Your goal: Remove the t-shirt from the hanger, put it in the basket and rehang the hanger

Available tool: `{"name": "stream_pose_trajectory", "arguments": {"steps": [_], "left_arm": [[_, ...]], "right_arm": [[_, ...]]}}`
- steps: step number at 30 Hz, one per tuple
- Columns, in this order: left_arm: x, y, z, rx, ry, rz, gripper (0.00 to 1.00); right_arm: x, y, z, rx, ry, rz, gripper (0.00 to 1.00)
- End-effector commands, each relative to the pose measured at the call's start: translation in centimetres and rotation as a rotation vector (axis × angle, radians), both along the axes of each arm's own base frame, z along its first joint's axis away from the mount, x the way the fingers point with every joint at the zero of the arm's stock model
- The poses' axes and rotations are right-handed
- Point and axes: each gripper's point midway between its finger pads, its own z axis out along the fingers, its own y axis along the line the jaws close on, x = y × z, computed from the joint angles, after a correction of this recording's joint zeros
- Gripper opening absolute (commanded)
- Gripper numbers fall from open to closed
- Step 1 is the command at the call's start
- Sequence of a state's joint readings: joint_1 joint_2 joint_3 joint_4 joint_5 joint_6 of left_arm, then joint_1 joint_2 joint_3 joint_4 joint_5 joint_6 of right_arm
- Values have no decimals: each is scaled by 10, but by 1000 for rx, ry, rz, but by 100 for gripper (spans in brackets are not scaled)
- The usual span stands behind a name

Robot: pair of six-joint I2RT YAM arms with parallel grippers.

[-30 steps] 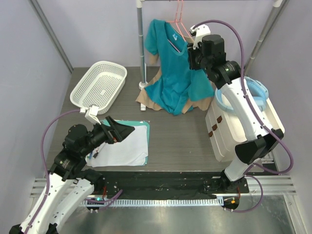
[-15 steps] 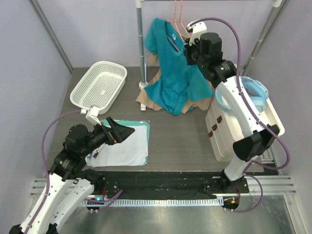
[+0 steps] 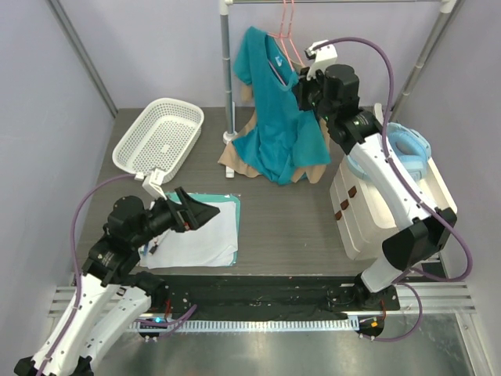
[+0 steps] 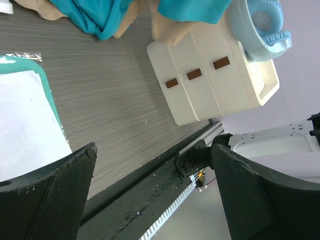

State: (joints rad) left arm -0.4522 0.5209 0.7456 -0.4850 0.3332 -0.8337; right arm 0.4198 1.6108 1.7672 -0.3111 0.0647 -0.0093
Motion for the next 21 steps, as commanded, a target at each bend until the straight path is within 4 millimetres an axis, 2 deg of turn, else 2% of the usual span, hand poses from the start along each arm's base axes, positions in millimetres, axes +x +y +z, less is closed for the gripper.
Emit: {"name": "stream_pose_trajectory", "arguments": {"steps": [1,4,7,11,13,14,17,18,21], "left_arm": [[-3,-12,12,-31,-19,-79,94],[-3,-17,7,-49,8,-97,93],[-3,-18,7,-63,9,-97,93],[-4,-17,11,-71,-3,-92,93],[-6,-17,12,-67,-8,-103,93],[-8,-17,12,-67,-7,-111,93],[-6,-17,7,-58,4,-102,93],[-5,-18,6,-55,8,-104,93],[-3,-19,6,-53,12,-107,93]], "right_arm": [[-22,0,62,131,-153,25,1],[-24,-4,68,141,-161,5,1],[-30,-9,83,168,-187,-7,1],[-47,-18,107,212,-240,-18,1],[-54,-23,107,207,-221,-28,1],[-61,-26,117,221,-234,-31,1],[-72,-29,117,237,-231,-25,1],[-79,-31,123,253,-243,-19,1],[-84,-31,119,267,-231,-12,1]]}}
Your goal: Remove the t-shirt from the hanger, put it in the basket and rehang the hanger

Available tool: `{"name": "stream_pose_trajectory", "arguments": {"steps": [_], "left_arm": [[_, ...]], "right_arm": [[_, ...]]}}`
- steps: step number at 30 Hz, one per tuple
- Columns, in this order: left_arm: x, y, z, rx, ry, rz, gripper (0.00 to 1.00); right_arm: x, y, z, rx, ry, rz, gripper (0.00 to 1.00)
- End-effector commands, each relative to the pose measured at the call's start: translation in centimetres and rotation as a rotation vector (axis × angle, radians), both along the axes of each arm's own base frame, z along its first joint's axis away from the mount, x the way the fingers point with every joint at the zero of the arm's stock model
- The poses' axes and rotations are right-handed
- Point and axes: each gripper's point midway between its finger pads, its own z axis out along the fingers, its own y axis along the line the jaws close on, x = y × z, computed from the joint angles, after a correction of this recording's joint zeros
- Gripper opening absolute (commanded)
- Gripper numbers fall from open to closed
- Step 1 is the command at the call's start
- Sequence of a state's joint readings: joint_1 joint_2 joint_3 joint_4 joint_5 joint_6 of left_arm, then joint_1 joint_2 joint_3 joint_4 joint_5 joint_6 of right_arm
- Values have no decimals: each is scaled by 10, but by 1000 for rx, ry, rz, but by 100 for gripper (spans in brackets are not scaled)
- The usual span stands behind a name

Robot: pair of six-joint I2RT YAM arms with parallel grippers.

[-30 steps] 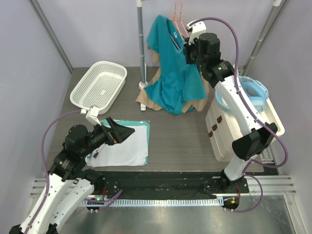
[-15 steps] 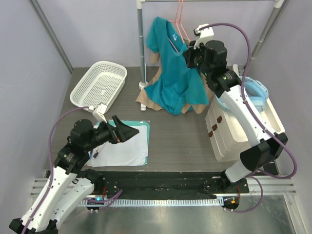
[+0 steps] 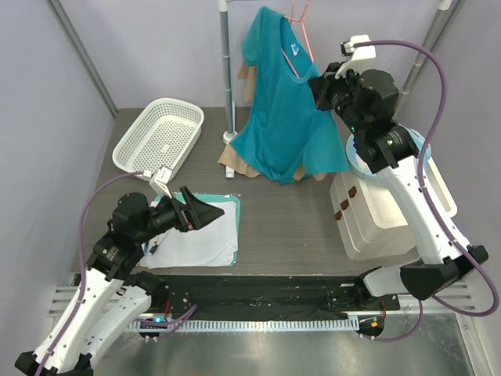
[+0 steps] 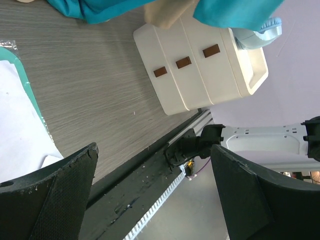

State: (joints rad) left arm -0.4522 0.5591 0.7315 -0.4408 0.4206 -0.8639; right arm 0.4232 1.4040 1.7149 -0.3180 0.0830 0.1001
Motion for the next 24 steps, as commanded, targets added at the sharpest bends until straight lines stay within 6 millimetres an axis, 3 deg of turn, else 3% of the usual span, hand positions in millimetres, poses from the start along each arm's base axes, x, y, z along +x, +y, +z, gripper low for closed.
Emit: {"name": "stream_pose_trajectory", "arguments": {"steps": [1,16,21,24], "left_arm": [[1,-5,7,-16,-23,-27,93],[15,-18,10,-71,4,-42,89],[33,-45,-9,-49,86,-108,84],[32,-72,-1,-20,56,-159,83]], "right_arm": [[-26,-8,49,104,-128,11,1],[-62,-9,8,142,-52,74,1],[-82,-18,2,160,-50,74,1],[-96,-24,-6,173,-36,67,1]]}}
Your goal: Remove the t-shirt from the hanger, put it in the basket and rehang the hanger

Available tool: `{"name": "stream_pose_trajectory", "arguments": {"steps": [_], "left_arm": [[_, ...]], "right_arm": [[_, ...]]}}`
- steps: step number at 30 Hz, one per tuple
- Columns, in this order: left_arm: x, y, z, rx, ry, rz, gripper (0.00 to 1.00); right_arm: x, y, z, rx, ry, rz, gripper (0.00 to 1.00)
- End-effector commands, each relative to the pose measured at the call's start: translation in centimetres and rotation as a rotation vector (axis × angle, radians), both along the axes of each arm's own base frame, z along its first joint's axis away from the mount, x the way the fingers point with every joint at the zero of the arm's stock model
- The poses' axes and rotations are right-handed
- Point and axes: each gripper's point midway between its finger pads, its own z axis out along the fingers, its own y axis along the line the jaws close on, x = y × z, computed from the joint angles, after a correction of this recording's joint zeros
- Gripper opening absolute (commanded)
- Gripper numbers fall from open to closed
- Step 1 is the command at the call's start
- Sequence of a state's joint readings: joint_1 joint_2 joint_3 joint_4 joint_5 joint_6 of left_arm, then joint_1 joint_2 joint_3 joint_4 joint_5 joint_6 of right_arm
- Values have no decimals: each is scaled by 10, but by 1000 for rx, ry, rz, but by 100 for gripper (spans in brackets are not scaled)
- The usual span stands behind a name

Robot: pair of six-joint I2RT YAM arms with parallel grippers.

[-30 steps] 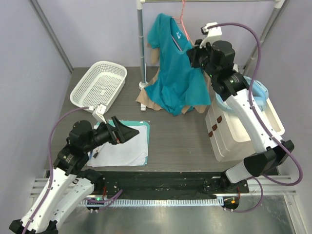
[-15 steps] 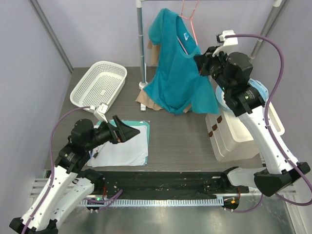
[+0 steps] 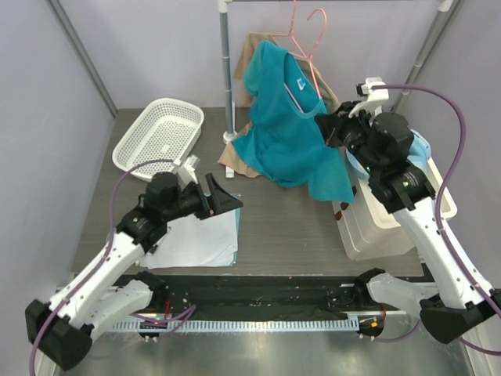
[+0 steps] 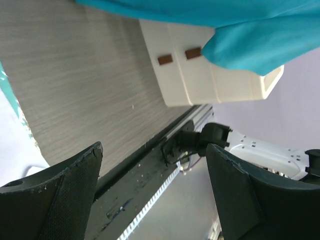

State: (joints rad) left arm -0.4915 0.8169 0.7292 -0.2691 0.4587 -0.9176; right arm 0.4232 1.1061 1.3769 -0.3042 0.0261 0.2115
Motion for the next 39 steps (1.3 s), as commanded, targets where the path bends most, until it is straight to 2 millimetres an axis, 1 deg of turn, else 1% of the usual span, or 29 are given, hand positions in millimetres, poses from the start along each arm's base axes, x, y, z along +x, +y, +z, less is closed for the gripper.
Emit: {"name": "stream_pose_trajectory", "arguments": {"steps": [1,2,3,4,6,8,10,11,12,13,14,15,16,17,18,19,20,21,22,23,24,25,26,27,28,29,31,33,39], "left_arm": [[0,-41,28,-14,-96,-100,83],[3,-45,40,-18,-132,-83,83],[0,-52,45,-22,-150,-96,83],[3,-55,50,-29,-170,-94,83],[7,-58,64,-46,-205,-77,83],[14,-58,79,-53,-249,-55,81],[25,-51,86,-21,-284,5,76],[31,-46,103,6,-352,28,75],[44,-35,111,43,-379,112,75],[48,-28,111,91,-388,138,75],[54,-27,129,110,-438,153,75],[58,-27,134,126,-451,160,75],[60,-28,137,144,-448,155,75],[68,-39,149,144,-456,137,75],[71,-43,154,144,-461,122,75],[71,-51,166,124,-472,96,75],[73,-57,168,119,-472,83,74],[82,-68,157,142,-450,71,73],[84,-73,166,135,-464,68,72],[85,-80,164,145,-466,64,71],[91,-90,156,172,-462,68,70],[93,-92,165,208,-509,81,70],[95,-98,165,256,-535,125,70],[101,-106,158,317,-553,136,70],[102,-108,167,376,-612,142,70],[98,-114,168,418,-635,144,69],[111,-111,162,523,-625,192,67],[113,-112,156,558,-612,197,64],[120,-123,151,547,-596,209,62]], "right_arm": [[-28,-8,22,78,-76,10,1],[-32,-10,17,78,-65,13,1],[-40,-13,18,90,-68,12,1],[-43,-14,6,85,-47,13,1],[-49,-16,-3,86,-26,15,1],[-63,-13,-16,87,-4,60,1],[-74,-16,-26,87,5,69,1],[-79,-16,-31,86,10,80,1],[-81,-16,-42,78,28,84,1],[-87,-19,-42,83,19,83,1],[-90,-20,-47,79,34,82,1],[-92,-22,-52,74,49,80,1],[-96,-23,-55,75,56,81,1],[-103,-25,-53,84,54,85,1],[-108,-25,-55,90,52,97,1],[-113,-25,-55,95,48,108,1],[-121,-27,-50,114,29,116,1],[-124,-27,-51,115,24,121,1],[-128,-26,-51,117,22,135,1],[-131,-27,-51,117,22,139,1],[-135,-27,-49,121,12,146,1],[-137,-27,-49,119,10,155,1],[-139,-27,-49,119,12,160,1],[-140,-27,-48,120,10,162,1],[-141,-27,-48,120,8,165,1],[-141,-26,-48,119,9,169,1],[-143,-26,-43,121,0,173,1],[-145,-25,-40,124,-6,187,1],[-148,-21,-42,122,1,210,1]]}}
